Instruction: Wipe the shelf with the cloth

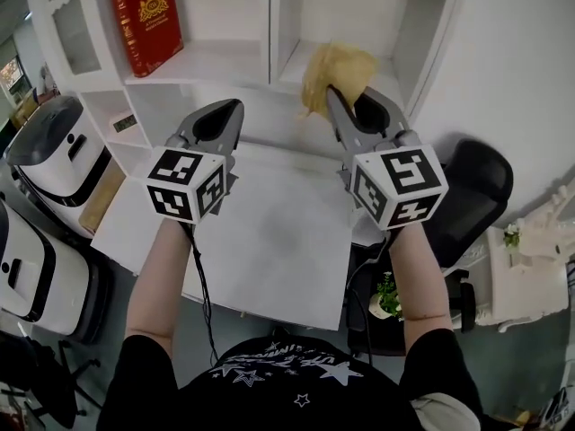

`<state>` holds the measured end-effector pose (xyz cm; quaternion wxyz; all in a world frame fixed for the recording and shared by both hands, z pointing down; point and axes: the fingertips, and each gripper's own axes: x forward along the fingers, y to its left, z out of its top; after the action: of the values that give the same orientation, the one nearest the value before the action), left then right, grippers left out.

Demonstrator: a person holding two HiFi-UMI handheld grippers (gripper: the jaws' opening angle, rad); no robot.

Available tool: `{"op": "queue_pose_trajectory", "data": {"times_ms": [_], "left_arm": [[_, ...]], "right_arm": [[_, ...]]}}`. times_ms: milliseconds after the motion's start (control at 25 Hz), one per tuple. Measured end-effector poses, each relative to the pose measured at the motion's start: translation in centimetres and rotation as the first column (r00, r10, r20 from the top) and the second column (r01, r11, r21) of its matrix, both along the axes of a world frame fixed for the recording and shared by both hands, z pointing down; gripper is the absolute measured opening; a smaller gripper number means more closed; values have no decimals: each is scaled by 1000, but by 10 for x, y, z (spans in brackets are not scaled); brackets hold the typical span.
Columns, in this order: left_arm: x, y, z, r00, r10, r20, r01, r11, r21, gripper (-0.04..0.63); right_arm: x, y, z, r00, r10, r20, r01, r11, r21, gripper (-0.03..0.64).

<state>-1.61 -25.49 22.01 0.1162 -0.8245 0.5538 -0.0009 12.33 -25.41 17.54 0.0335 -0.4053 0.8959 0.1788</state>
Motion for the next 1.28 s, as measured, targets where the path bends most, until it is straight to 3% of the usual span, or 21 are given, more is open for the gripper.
{"op": "queue_pose_trajectory", "data": {"times_ms": [160,480,1280], "left_arm": [[5,-17,-33,1000,-6,23,5,999,53,2],[-9,-53,-61,999,-39,20,37,995,89,2],[-44,-116,-99,996,80,-35,-74,989,128,2]], "right_arm": [[0,-34,-28,998,48,-30,-47,998,35,84],[-4,-115,-70,979,199,-45,-196,979,52,84],[-51,-248,-127,911,387,-143,-362,916,174,83]]}}
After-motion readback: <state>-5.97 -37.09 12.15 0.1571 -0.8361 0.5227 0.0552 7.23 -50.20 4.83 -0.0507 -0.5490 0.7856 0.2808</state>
